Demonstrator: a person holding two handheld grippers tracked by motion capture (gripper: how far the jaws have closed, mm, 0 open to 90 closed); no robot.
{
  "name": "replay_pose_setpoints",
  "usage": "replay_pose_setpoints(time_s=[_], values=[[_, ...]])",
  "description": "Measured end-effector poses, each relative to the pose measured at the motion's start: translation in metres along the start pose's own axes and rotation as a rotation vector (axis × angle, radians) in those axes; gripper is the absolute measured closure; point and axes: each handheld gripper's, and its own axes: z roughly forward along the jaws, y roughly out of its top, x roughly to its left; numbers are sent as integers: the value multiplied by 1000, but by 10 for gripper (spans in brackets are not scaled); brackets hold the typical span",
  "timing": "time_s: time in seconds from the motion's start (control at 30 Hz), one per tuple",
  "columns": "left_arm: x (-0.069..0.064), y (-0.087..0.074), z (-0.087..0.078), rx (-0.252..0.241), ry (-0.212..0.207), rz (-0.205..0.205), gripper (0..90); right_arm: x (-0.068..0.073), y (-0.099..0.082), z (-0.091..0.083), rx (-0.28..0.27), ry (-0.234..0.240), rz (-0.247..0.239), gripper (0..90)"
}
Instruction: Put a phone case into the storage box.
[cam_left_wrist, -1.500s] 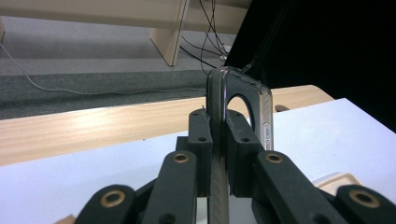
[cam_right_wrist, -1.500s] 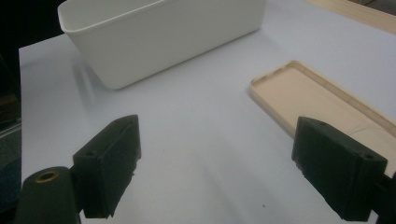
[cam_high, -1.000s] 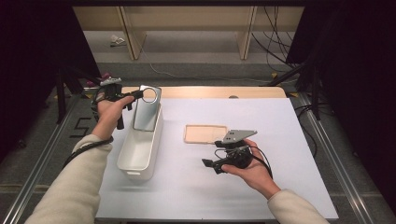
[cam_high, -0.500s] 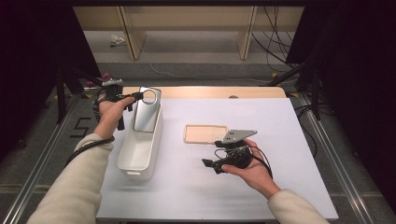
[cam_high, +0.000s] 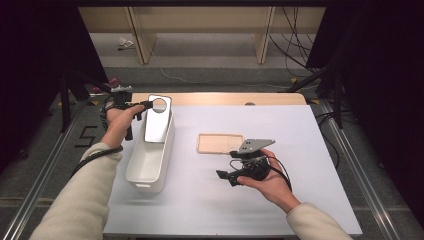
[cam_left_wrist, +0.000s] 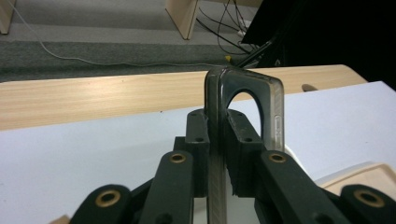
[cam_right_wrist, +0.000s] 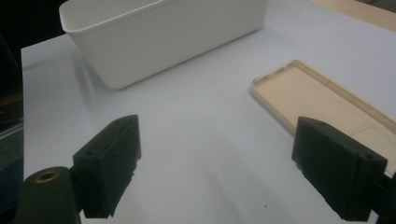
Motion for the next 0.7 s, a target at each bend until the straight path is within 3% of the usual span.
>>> replay_pose_setpoints(time_s=[0.43, 0.53, 0.7], values=[[-1, 0, 4, 30, 58, 27, 767, 0, 0, 0, -1, 0, 0, 163], [-1, 0, 3, 22, 85, 41, 762, 0, 0, 0, -1, 1, -1, 163], [-1, 3, 1, -6, 83, 30, 742, 0, 0, 0, 1, -1, 2, 163]])
